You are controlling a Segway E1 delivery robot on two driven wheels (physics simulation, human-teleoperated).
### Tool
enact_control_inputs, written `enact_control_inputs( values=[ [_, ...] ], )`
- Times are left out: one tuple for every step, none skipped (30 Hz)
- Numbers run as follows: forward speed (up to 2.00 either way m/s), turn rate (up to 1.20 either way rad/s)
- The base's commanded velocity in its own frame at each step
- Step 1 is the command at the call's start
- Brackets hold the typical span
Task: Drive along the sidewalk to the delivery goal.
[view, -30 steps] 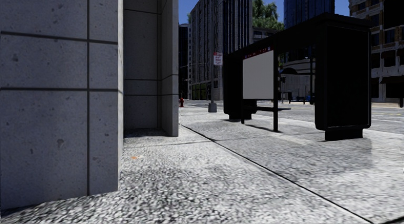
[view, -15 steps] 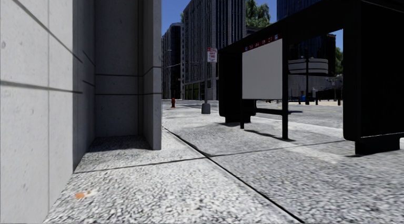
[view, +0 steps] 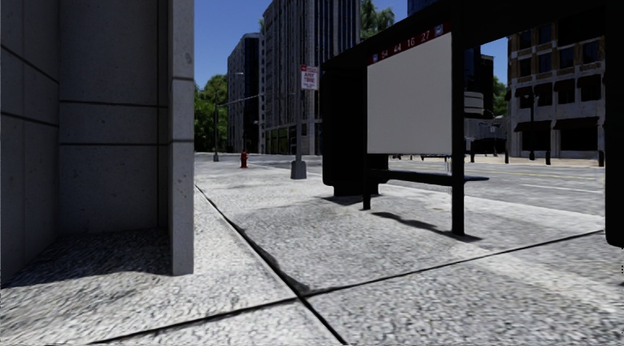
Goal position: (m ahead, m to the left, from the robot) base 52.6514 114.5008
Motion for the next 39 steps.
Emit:
enact_control_inputs(
  values=[
    [2.00,0.00],
    [2.00,0.00],
    [2.00,0.00],
    [2.00,0.00],
    [2.00,0.00],
    [2.00,0.00],
    [2.00,0.00],
    [2.00,0.00],
    [2.00,0.00],
    [2.00,0.00],
    [2.00,0.00],
    [2.00,0.00],
    [2.00,0.00],
    [2.00,0.00],
    [2.00,0.00],
    [2.00,0.00],
    [2.00,0.00],
    [2.00,0.00],
    [2.00,0.00],
    [2.00,0.00],
    [2.00,0.00],
    [2.00,0.00],
    [2.00,0.14],
    [2.00,0.37],
    [2.00,0.60],
    [2.00,0.85],
    [2.00,1.07],
    [2.00,1.20],
    [2.00,1.20],
    [2.00,1.20],
    [2.00,1.20],
    [2.00,1.20],
    [2.00,1.20],
    [2.00,1.20],
    [2.00,1.16],
    [2.00,0.43],
    [2.00,0.22],
    [2.00,0.22],
    [2.00,0.07]
  ],
)
